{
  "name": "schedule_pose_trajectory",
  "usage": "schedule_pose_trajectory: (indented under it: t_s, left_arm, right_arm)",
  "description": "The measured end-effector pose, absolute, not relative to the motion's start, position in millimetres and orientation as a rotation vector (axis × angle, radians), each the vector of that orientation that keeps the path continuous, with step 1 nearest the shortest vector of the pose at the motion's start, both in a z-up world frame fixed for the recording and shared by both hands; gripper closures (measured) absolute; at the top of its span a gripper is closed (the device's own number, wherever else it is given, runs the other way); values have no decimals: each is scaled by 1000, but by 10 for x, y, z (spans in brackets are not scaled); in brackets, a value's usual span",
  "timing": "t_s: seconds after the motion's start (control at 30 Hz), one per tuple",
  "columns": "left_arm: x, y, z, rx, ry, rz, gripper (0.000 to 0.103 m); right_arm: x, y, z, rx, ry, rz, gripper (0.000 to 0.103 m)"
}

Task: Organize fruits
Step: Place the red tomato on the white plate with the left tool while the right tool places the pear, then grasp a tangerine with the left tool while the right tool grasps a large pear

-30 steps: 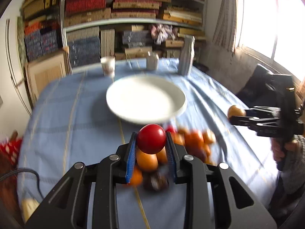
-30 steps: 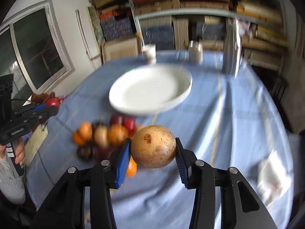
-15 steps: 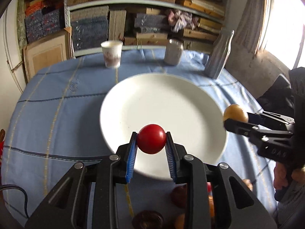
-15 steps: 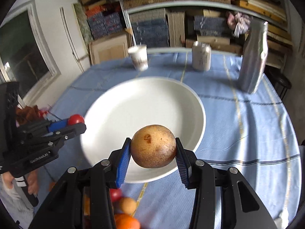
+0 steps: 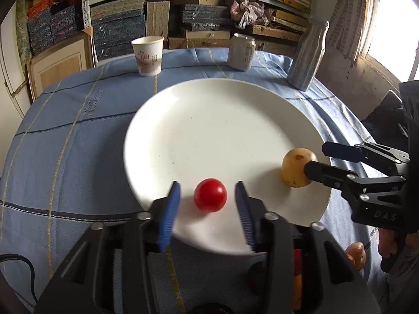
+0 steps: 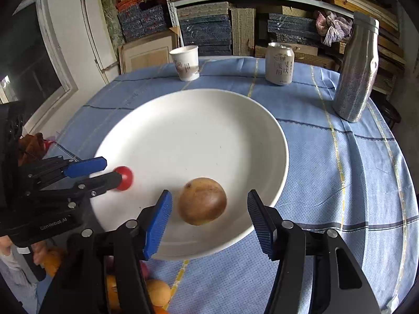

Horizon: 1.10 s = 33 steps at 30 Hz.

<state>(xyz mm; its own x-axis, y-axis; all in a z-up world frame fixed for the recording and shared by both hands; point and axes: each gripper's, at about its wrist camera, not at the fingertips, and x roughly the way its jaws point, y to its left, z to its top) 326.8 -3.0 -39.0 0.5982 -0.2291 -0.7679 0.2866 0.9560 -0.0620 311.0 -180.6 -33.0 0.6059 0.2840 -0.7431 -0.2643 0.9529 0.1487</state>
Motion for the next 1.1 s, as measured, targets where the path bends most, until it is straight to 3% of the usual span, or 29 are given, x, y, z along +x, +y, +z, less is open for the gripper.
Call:
schedule_pose_trajectory:
  t_s: [0.23,0.37,0.5,0.63,0.8,0.9,1.1]
  left_arm:
    - [3084,42,-34,53,793,-299,54]
    - [2870,89,209,50,725,-281,39]
    - [2535,137,340,66,671,-261,39]
    - [2109,316,307,38,646,-232,25]
    - [1706,552,85,-31,656,-220,25]
    - [1522,640,-154,-42,665,-202,17]
    - [1382,678,-450,19,728,-154,17]
  right_arm:
    - [2730,-1927,235,47,688,338,42]
    - [2451,-2001,525,61,603,348,38]
    - [2087,-2065,714,71,522,348,33]
    - [1724,-2118,675,78,471,335,26]
    - [1300,-2233,381,111,441,295,7]
    - [1153,-2347,120,148,473,262,7]
    - [1122,-2557,-90,214,535,232,7]
